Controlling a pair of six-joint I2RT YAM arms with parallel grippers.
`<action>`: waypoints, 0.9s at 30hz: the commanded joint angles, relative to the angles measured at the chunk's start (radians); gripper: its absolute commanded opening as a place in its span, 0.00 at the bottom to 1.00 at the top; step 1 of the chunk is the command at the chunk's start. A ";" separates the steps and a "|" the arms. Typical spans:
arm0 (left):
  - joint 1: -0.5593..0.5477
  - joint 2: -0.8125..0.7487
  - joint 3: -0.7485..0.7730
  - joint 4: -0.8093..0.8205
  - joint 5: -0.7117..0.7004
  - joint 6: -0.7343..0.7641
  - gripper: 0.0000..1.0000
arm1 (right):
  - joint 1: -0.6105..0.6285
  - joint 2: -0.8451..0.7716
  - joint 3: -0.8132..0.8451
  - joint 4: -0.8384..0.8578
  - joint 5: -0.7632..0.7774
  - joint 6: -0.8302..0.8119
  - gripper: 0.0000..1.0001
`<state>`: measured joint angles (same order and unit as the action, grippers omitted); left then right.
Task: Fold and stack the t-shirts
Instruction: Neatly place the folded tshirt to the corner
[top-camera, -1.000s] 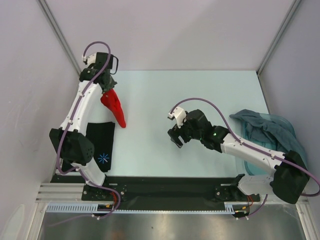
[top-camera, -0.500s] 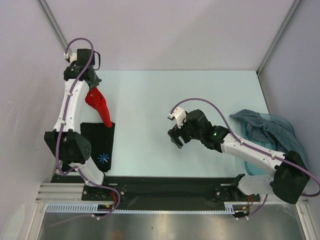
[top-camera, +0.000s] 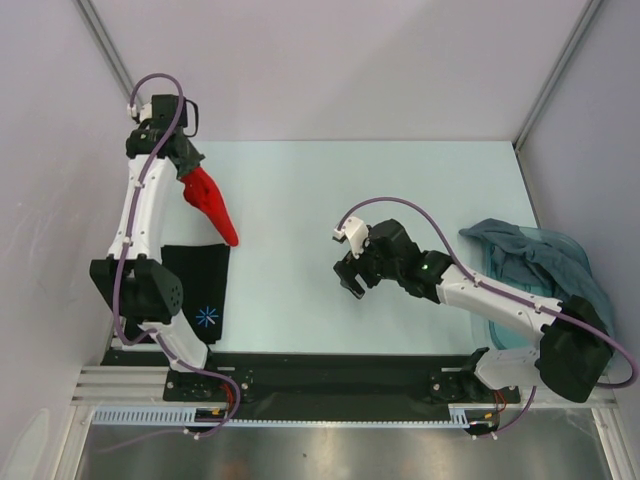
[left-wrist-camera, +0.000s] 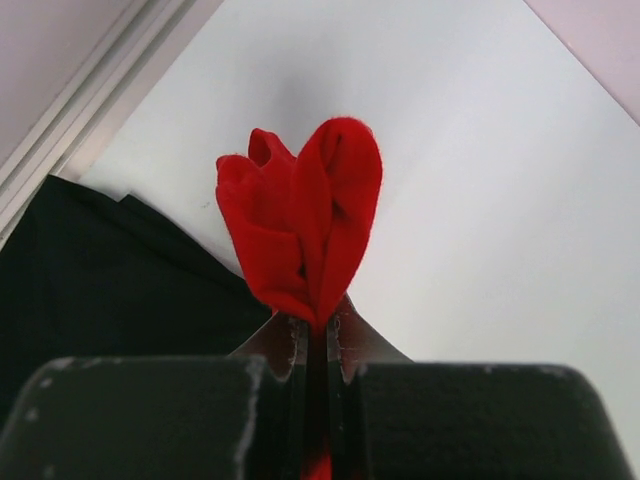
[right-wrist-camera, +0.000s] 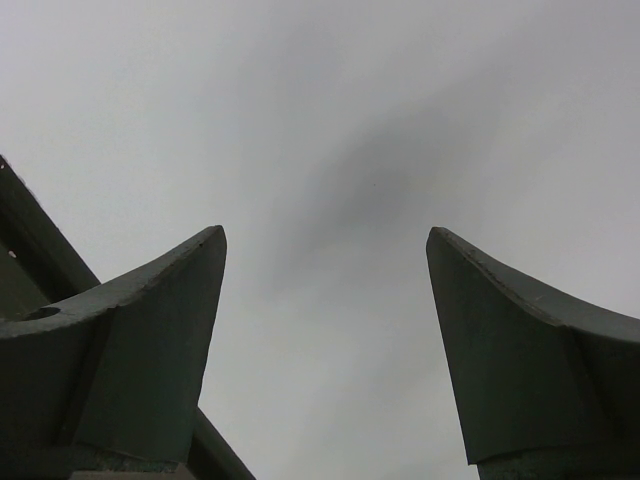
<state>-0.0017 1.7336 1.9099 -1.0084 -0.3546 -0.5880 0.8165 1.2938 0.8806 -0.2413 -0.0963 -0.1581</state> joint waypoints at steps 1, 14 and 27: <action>0.028 0.007 0.041 0.010 0.005 -0.064 0.00 | -0.004 0.004 0.027 0.023 -0.013 -0.014 0.86; 0.103 -0.028 -0.097 0.011 -0.021 -0.084 0.00 | -0.004 0.002 0.017 0.019 -0.010 -0.006 0.86; 0.124 -0.178 -0.285 0.019 -0.127 -0.030 0.00 | 0.001 0.030 0.026 0.031 -0.036 -0.001 0.86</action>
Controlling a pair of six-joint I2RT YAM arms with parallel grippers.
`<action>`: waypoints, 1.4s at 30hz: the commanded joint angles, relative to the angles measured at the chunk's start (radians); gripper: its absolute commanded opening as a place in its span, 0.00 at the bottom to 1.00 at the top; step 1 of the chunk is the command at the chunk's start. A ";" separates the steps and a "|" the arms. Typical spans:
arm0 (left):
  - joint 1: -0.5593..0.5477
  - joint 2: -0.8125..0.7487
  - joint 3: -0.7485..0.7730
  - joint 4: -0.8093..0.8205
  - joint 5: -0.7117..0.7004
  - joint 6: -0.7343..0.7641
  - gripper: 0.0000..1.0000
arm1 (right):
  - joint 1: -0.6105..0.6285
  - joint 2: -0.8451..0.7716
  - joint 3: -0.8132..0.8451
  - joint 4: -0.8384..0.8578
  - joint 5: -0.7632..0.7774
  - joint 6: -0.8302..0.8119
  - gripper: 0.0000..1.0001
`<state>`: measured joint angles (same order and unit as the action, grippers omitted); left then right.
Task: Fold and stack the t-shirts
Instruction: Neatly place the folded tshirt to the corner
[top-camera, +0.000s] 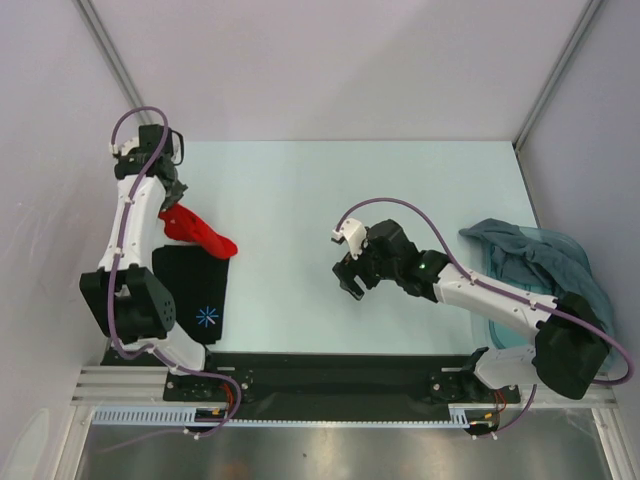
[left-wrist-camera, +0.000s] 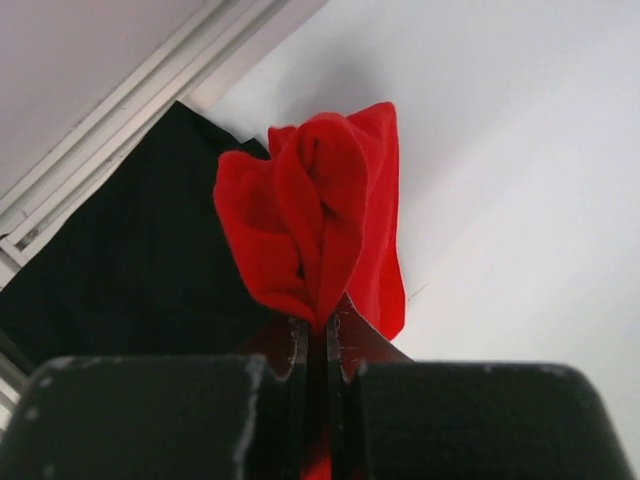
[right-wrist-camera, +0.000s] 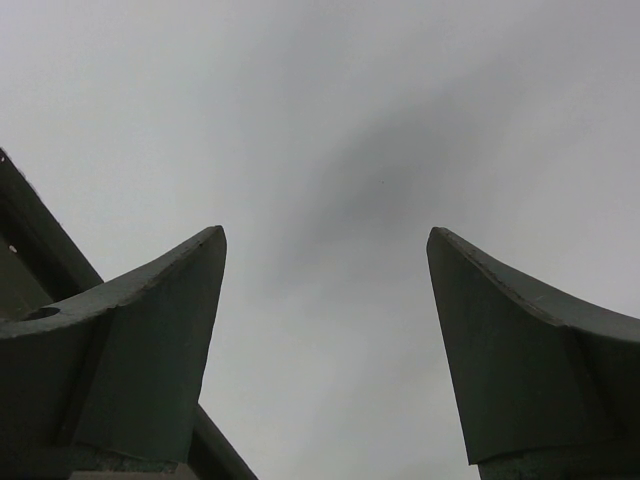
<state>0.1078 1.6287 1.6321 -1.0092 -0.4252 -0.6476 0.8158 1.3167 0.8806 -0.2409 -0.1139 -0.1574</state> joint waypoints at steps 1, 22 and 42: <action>0.018 -0.079 -0.015 0.020 -0.061 0.032 0.00 | 0.003 0.009 0.027 0.029 -0.024 -0.001 0.86; 0.061 -0.147 -0.087 0.078 -0.109 0.161 0.00 | 0.011 0.021 0.020 0.025 -0.041 -0.008 0.86; 0.102 -0.320 -0.461 0.003 -0.181 -0.090 0.00 | 0.017 0.035 0.018 0.032 -0.050 -0.008 0.87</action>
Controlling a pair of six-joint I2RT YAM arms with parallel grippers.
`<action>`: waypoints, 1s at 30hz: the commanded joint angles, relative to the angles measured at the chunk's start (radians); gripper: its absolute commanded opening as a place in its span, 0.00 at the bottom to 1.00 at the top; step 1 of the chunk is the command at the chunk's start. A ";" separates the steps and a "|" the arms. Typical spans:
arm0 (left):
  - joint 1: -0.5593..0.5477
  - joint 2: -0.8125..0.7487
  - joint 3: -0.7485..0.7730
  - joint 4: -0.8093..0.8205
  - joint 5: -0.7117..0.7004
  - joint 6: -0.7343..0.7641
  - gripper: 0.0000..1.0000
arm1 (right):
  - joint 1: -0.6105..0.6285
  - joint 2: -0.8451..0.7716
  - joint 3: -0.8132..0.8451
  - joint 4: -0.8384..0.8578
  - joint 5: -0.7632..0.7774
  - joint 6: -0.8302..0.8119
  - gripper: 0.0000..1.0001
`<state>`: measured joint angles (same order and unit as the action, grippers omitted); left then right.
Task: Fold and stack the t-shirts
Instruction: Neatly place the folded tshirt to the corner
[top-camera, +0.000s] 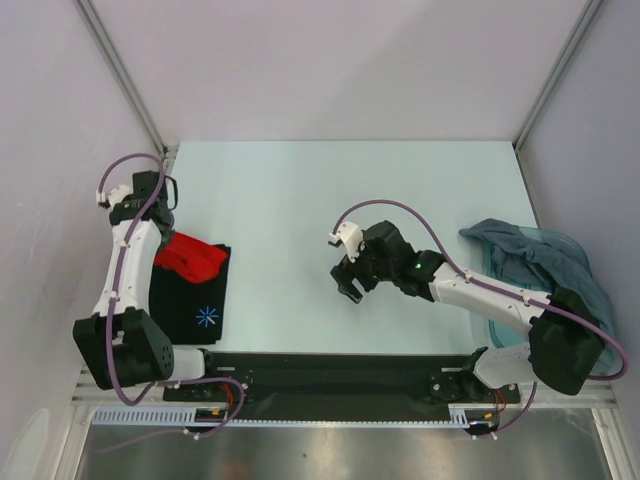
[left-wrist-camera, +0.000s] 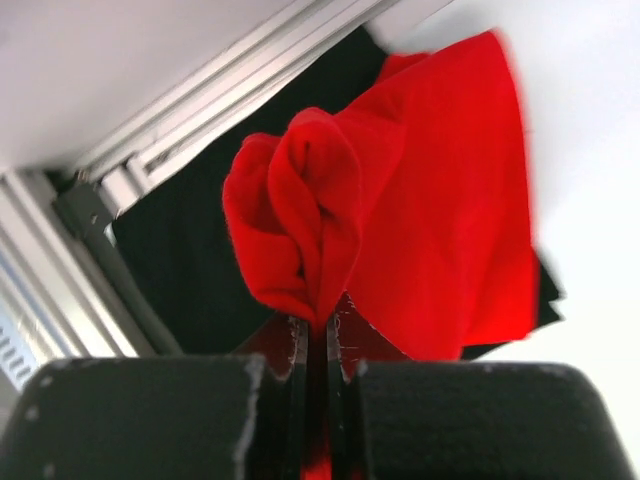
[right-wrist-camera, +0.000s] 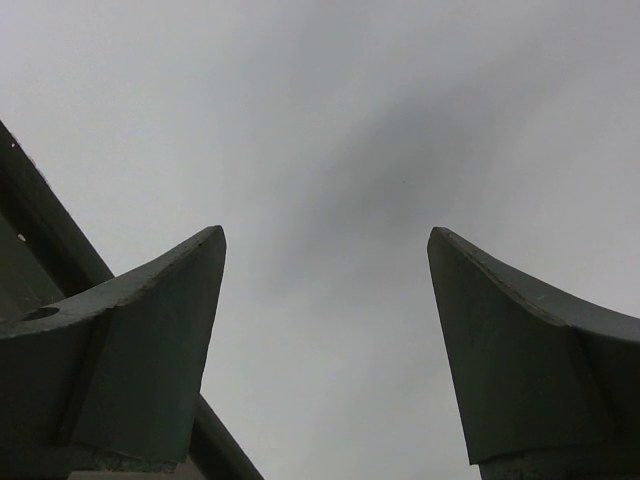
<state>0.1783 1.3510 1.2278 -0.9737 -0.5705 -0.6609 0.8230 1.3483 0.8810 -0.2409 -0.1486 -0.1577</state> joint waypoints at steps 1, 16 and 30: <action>0.041 -0.049 -0.073 -0.036 -0.031 -0.089 0.00 | 0.010 0.005 0.019 0.032 -0.016 -0.009 0.87; 0.176 -0.082 -0.272 -0.034 0.037 -0.224 0.06 | 0.034 0.003 0.016 0.031 -0.016 -0.008 0.87; 0.112 -0.285 -0.208 -0.049 -0.037 -0.266 1.00 | 0.038 -0.011 -0.007 0.049 -0.049 0.089 0.87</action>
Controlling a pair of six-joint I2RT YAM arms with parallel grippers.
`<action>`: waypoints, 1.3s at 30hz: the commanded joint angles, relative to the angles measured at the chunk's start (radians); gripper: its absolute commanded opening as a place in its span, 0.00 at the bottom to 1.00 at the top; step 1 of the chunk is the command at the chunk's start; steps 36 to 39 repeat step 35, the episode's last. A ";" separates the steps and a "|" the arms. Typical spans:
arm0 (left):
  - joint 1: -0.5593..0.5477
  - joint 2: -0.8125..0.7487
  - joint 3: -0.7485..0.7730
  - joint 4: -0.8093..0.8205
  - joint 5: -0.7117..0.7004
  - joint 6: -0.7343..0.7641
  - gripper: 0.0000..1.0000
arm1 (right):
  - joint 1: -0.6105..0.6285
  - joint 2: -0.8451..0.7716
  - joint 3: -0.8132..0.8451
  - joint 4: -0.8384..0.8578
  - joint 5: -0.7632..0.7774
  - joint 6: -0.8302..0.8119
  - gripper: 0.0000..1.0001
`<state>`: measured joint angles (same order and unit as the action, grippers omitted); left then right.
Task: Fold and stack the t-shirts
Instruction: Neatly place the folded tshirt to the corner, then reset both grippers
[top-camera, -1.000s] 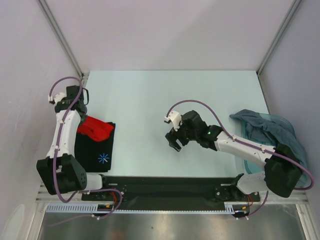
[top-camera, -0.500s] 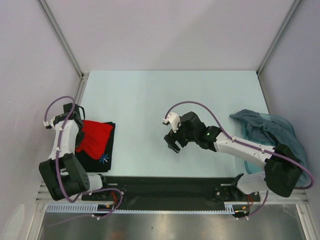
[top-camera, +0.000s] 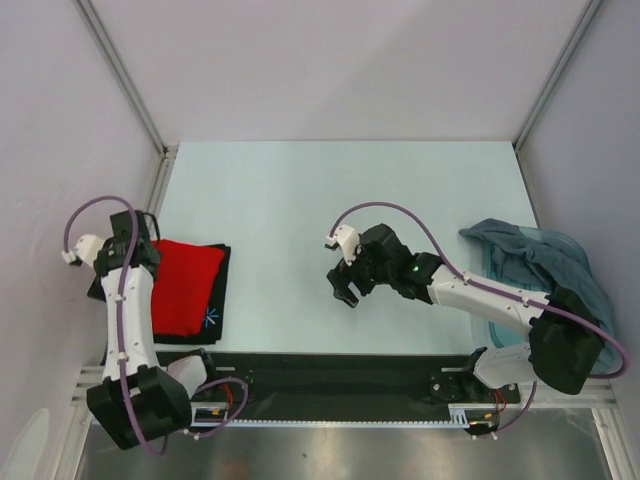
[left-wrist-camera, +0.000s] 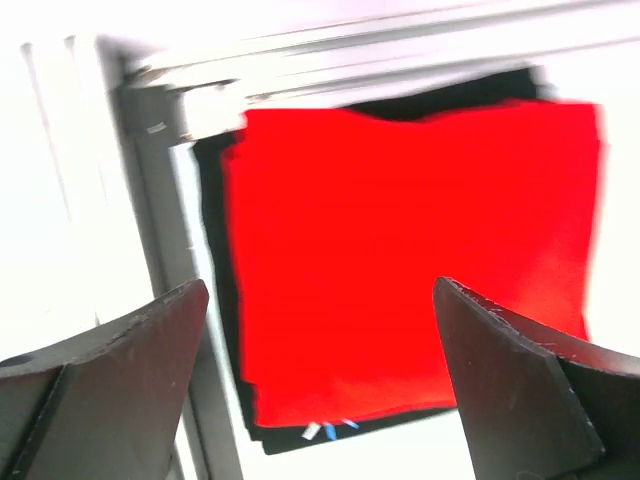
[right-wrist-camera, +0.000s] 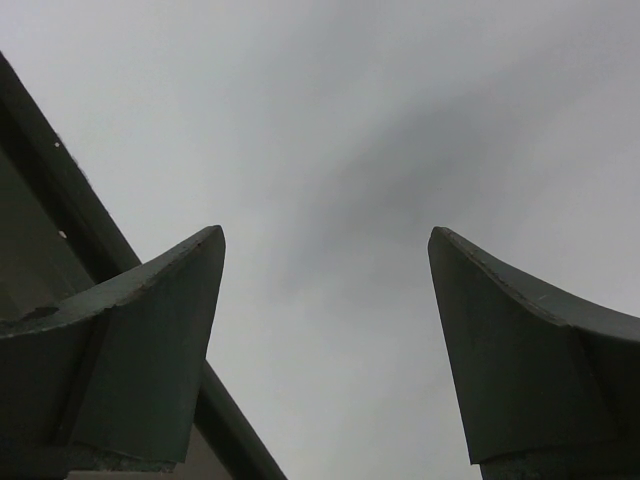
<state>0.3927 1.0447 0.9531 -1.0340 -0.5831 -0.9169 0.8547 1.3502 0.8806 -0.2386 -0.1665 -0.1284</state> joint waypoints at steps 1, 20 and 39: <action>-0.147 0.028 0.068 0.017 -0.014 -0.034 1.00 | 0.006 -0.014 -0.009 0.054 -0.036 0.073 0.87; -1.006 -0.033 -0.479 1.204 0.849 -0.046 1.00 | 0.000 -0.569 -0.676 0.651 0.224 1.016 1.00; -0.979 -0.584 -1.166 1.995 0.913 -0.635 1.00 | 0.429 -1.005 -0.993 0.791 0.679 1.223 1.00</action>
